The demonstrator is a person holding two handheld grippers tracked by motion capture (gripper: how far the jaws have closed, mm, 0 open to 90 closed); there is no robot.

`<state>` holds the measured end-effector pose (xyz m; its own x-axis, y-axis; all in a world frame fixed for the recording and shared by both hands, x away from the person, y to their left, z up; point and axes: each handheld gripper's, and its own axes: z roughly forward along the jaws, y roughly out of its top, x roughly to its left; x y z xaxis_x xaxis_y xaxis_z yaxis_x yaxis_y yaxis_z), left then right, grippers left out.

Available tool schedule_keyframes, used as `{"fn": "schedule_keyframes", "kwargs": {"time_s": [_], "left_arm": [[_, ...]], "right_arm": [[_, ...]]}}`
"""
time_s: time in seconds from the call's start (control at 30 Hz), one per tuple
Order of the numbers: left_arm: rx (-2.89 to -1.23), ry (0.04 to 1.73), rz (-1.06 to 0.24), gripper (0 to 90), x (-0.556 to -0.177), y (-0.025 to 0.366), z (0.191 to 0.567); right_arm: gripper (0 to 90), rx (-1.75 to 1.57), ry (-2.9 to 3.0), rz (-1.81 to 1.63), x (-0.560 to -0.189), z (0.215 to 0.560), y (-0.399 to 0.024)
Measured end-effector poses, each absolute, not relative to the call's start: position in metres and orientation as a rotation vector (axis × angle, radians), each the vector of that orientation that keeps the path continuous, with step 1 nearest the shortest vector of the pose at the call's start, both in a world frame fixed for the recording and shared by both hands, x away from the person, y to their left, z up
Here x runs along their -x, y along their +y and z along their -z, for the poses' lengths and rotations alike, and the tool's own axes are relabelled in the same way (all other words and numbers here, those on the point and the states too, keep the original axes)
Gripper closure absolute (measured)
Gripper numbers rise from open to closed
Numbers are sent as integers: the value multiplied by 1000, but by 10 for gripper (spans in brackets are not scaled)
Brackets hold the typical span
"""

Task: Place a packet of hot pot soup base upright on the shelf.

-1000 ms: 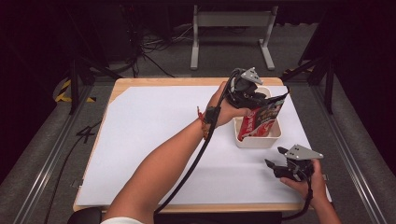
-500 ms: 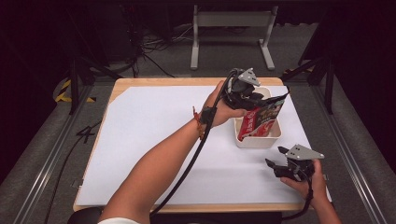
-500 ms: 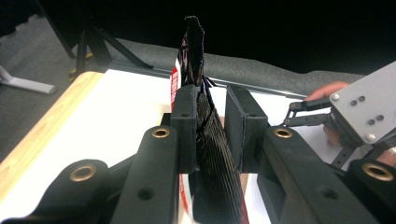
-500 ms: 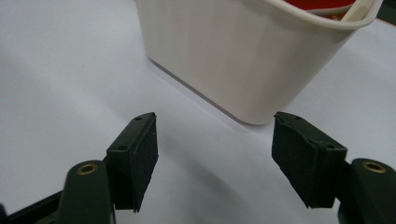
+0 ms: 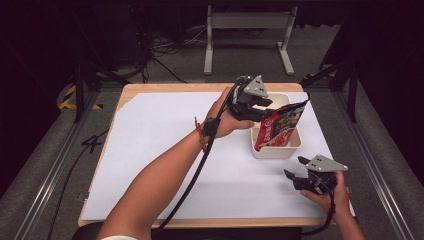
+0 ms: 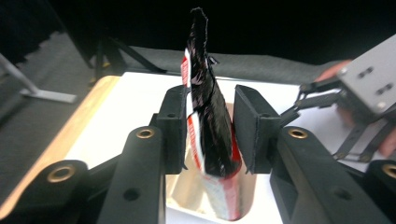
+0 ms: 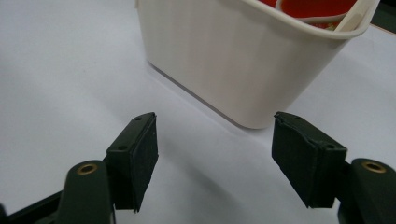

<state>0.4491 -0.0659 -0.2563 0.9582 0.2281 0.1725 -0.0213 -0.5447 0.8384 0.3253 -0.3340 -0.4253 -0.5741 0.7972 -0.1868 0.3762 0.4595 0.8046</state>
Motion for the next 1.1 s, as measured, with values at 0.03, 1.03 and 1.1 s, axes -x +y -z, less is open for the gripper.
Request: {"fn": "schedule_keyframes", "kwargs": {"time_s": [0.03, 1.03, 1.1], "left_arm": [[-2128, 139, -339, 630, -448, -64, 256], [-2210, 170, -539, 310, -435, -20, 290], [-2218, 176, -539, 281, -434, -14, 294]], "right_arm": [[315, -974, 2156, -994, -325, 425, -334], [315, -962, 2146, -999, -324, 424, -332], [315, -961, 2144, -1001, -324, 424, -332]]}}
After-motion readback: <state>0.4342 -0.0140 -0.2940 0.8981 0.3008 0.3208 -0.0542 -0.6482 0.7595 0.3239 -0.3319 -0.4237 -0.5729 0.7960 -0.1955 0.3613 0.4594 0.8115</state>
